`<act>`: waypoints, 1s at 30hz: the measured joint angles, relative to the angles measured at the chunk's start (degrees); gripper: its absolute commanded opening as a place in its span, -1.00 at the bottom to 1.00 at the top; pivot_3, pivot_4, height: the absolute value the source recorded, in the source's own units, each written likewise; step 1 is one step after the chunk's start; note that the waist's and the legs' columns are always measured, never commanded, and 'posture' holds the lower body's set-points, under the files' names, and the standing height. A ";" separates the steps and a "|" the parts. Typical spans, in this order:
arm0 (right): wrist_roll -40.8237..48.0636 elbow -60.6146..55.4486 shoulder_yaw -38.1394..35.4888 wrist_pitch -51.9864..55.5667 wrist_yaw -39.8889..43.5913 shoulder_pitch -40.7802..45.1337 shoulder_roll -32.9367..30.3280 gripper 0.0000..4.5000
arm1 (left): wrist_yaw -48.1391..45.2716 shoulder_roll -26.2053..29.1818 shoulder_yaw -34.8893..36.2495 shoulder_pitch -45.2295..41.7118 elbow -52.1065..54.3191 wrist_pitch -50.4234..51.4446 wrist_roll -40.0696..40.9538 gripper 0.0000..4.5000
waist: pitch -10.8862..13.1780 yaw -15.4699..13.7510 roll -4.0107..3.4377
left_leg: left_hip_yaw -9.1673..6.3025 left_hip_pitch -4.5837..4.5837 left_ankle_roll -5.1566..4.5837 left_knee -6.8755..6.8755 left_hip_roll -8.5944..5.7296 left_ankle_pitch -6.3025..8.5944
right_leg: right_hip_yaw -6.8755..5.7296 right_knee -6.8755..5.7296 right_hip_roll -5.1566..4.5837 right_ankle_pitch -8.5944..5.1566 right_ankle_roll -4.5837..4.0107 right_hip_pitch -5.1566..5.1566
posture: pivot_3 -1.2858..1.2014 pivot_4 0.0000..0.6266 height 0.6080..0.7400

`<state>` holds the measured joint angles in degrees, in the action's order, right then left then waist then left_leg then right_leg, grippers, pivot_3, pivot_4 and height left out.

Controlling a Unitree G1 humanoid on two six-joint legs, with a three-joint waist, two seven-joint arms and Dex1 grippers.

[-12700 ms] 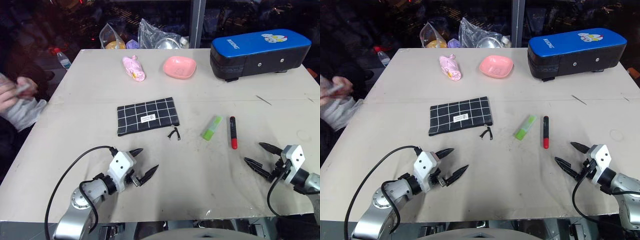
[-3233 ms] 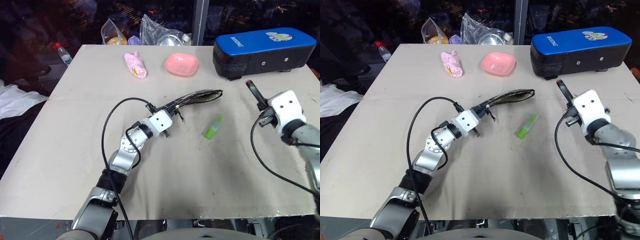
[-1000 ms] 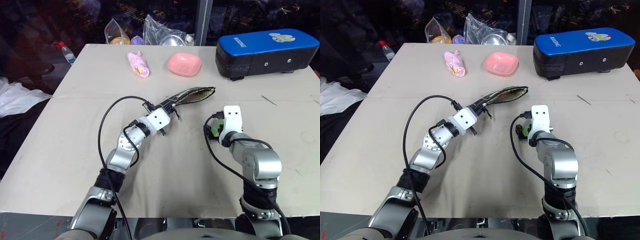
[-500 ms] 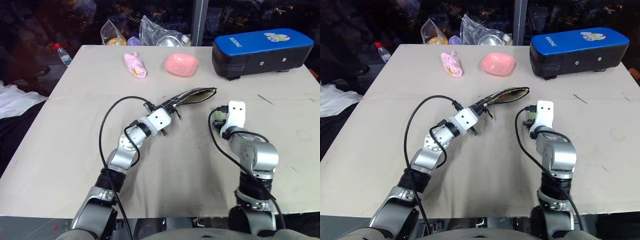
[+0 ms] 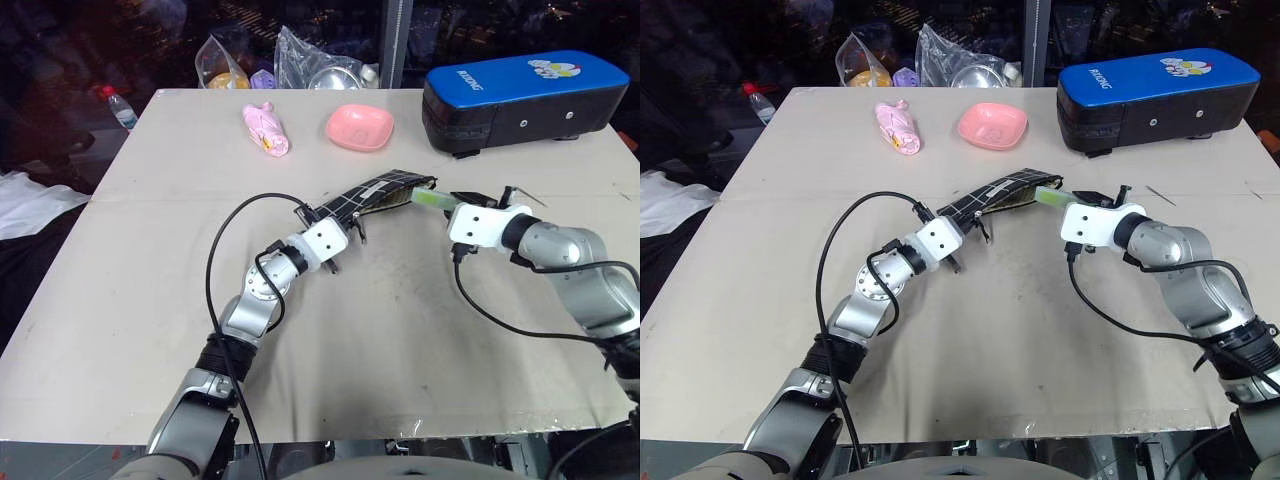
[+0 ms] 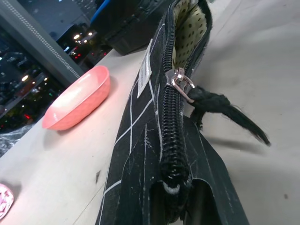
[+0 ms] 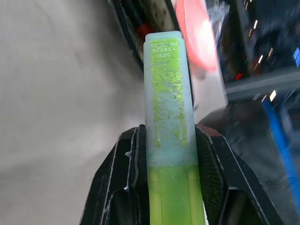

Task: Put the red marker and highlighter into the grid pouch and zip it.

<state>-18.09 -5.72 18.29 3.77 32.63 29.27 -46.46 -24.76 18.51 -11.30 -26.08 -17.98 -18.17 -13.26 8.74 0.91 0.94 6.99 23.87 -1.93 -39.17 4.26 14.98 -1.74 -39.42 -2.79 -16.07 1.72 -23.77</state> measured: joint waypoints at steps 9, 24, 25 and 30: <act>-10.07 9.72 5.31 -13.31 1.87 8.28 1.17 -0.66 | -0.79 1.25 -1.27 -0.75 -0.41 -2.72 -1.11 -1.00 | 0.00 -0.29 0.00 | 0.43 0.00 0.02 -0.05 0.00 -0.01 | -0.01 -0.03 -0.09 0.00 0.00 0.00 | 0.03 -0.52 0.66; -9.68 19.06 6.96 -24.58 5.34 14.57 8.67 0.98 | -1.19 0.49 -2.44 -0.75 1.08 -4.22 -0.67 -1.00 | 0.00 -0.30 -0.01 | 0.49 -0.05 0.05 -0.18 0.02 -0.03 | -0.02 -0.27 -0.12 0.00 0.00 -0.01 | 0.03 -0.52 0.66; -7.62 18.85 5.47 -23.60 6.37 14.44 8.65 0.98 | -0.95 0.42 -2.22 -0.74 1.13 -3.91 -0.57 -1.00 | 0.00 -0.30 -0.01 | 0.49 -0.05 0.05 -0.18 0.02 -0.03 | -0.01 -0.28 -0.13 0.00 0.00 -0.01 | 0.03 -0.52 0.66; 7.14 9.45 -4.60 -5.46 15.90 8.75 6.92 0.98 | -0.39 -0.85 -0.18 0.95 1.21 -2.30 2.42 -1.00 | 0.00 -0.57 -0.01 | 0.40 -0.02 0.04 -0.15 0.10 -0.03 | -0.07 -0.28 -0.17 0.00 0.00 0.00 | 0.03 -0.52 0.66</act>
<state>-10.95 3.73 13.68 -1.69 48.53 38.03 -39.53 -25.15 17.66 -11.48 -25.13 -16.77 -20.48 -10.84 8.74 0.34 0.93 7.38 23.84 -1.88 -39.32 4.36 14.95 -1.81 -39.69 -2.96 -16.07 1.71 -23.77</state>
